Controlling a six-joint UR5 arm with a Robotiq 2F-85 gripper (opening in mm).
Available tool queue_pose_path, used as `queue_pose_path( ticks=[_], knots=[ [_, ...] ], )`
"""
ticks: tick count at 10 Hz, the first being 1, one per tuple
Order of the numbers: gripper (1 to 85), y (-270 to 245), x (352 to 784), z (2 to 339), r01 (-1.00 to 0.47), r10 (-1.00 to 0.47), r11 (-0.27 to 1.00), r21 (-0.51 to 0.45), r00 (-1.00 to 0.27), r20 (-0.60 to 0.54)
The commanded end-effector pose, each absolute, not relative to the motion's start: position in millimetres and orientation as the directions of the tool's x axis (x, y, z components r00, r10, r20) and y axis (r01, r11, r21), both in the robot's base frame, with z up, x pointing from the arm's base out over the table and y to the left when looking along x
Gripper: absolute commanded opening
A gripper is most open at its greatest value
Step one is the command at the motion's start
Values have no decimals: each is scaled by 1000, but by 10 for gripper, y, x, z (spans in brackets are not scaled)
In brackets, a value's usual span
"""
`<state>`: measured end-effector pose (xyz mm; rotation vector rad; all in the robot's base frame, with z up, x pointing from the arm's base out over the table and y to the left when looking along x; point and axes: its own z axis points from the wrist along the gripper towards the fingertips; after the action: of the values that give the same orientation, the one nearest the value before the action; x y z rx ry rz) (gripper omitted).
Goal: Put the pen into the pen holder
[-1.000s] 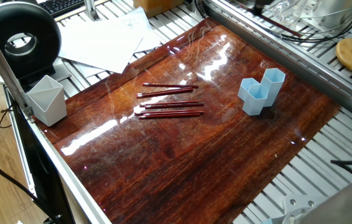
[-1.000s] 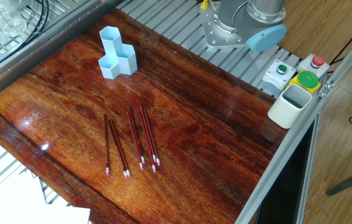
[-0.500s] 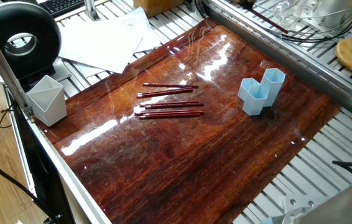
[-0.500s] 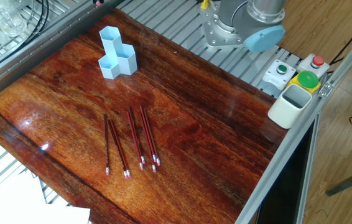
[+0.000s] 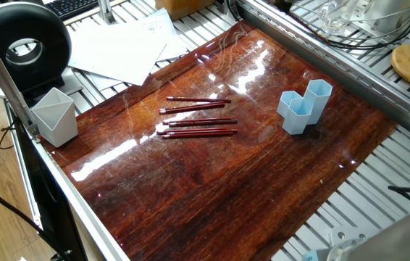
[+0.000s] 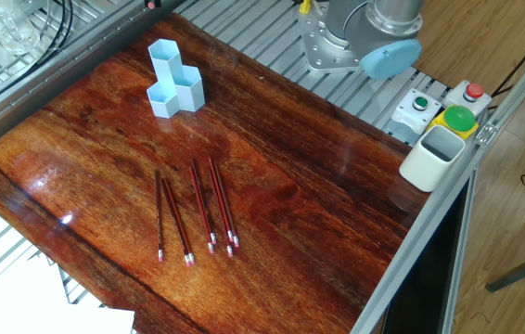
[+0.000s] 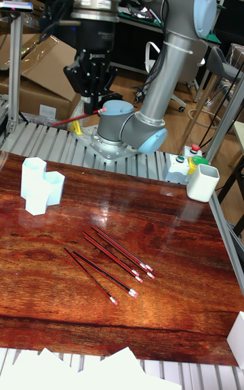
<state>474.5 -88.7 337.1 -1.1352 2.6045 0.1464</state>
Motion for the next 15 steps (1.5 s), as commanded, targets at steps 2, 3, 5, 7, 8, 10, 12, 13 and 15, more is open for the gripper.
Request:
queue_pose_path(
  ticks=[2,3,5,7,8,10,12,13,15],
  knots=[
    [10,-1077,4753,3206,-770,-699,635,-58,-541,-467],
    [10,-1091,4756,3157,-769,-691,636,-64,-531,-489],
    [10,-1172,4694,3004,-775,-695,627,-81,-510,-507],
    [10,-1259,4640,2864,-775,-699,626,-88,-508,-504],
    [10,-1298,4623,2812,-778,-705,621,-95,-502,-502],
    [10,-1298,4606,2753,-784,-700,614,-95,-485,-524],
    [10,-1323,4595,2699,-786,-702,609,-104,-473,-532],
    [10,-1325,4579,2676,-787,-699,608,-102,-471,-538],
    [10,-1370,4564,2642,-787,-703,607,-111,-467,-537]
  ],
)
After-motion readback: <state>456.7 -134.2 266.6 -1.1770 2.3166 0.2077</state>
